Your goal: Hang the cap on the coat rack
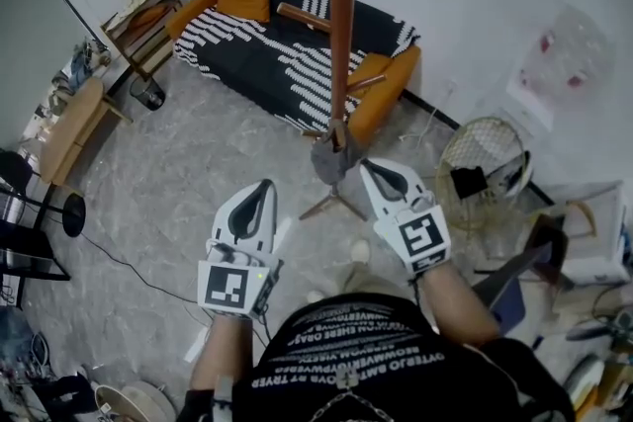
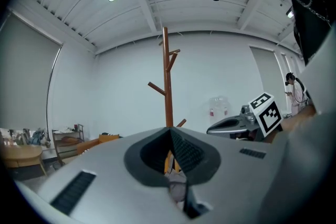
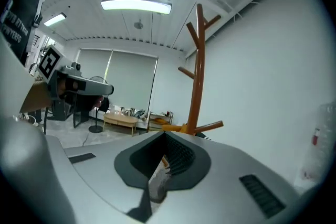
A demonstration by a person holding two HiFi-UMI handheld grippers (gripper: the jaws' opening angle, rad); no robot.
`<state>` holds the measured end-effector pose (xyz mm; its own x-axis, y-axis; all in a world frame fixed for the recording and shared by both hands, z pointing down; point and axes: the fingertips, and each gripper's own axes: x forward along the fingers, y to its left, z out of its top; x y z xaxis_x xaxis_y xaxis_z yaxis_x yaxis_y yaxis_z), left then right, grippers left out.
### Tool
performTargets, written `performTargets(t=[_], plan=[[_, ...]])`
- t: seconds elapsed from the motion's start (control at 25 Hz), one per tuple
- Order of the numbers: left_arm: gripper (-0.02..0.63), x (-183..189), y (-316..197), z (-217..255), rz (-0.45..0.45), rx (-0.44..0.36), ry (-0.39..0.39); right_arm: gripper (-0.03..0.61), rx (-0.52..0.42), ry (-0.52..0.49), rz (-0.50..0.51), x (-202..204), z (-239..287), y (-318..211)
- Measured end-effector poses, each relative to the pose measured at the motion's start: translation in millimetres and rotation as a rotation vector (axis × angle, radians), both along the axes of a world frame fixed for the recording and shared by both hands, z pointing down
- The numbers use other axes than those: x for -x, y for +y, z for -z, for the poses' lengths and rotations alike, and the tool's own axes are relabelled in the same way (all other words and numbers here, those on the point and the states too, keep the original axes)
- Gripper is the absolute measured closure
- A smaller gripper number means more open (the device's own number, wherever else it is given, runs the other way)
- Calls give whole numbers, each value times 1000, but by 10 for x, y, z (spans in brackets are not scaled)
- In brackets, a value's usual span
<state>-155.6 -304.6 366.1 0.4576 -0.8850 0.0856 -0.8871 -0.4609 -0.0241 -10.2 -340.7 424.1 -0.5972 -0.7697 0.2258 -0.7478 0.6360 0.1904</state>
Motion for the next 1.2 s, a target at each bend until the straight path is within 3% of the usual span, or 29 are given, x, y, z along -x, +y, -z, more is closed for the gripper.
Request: performTargets(t=[0.28,0.52,1.2], plan=[[612,97,203,26,34,-6,-54,577,-80,-25,3,56,462,311],[612,135,452,96,5,-36,-70,577,-88,-18,2,138,491,564],[612,165,822,8,-37,-4,-48,577,-75,-37,-22,245,544,975]])
